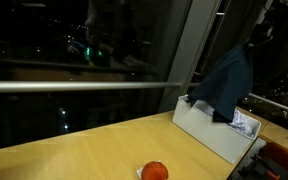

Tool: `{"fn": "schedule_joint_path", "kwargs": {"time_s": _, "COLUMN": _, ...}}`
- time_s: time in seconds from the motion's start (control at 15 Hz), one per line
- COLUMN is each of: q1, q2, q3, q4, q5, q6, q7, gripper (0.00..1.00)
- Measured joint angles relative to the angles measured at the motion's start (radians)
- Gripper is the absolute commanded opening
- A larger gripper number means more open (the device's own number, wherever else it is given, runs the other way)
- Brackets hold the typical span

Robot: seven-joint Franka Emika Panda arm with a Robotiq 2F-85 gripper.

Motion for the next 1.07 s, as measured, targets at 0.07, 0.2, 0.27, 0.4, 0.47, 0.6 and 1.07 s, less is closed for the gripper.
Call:
{"fn": "schedule_joint_path", "kwargs": {"time_s": 0.07, "q1": 0.0, "q2": -0.025, "q3": -0.021, "q4": 0.026, "q5": 0.0, "q6": -0.041, "q7": -0.014, "gripper": 0.01}}
{"fn": "schedule_joint_path", "kwargs": {"time_s": 0.2, "q1": 0.0, "q2": -0.055, "q3": -0.052, "q4": 0.077, "q5": 0.0, "q6": -0.103, "q7": -0.032, "gripper": 0.01}}
{"fn": "schedule_joint_path", "kwargs": {"time_s": 0.27, "q1": 0.0, "q2": -0.06, "q3": -0.063, "q4": 0.101, "q5": 0.0, "q6": -0.126, "q7": -0.038, "gripper": 0.01}}
{"fn": "schedule_joint_path", "kwargs": {"time_s": 0.4, "q1": 0.0, "q2": -0.057, "q3": -0.08, "q4": 0.138, "q5": 0.0, "q6": -0.152, "q7": -0.045, "gripper": 0.01}}
{"fn": "schedule_joint_path", "kwargs": {"time_s": 0.47, "q1": 0.0, "q2": -0.053, "q3": -0.086, "q4": 0.148, "q5": 0.0, "q6": -0.159, "q7": -0.046, "gripper": 0.01}}
{"fn": "schedule_joint_path", "kwargs": {"time_s": 0.6, "q1": 0.0, "q2": -0.037, "q3": -0.093, "q4": 0.158, "q5": 0.0, "q6": -0.16, "q7": -0.047, "gripper": 0.01}}
{"fn": "schedule_joint_path", "kwargs": {"time_s": 1.07, "q1": 0.0, "q2": 0.071, "q3": -0.102, "q4": 0.161, "q5": 0.0, "q6": -0.159, "q7": -0.047, "gripper": 0.53}}
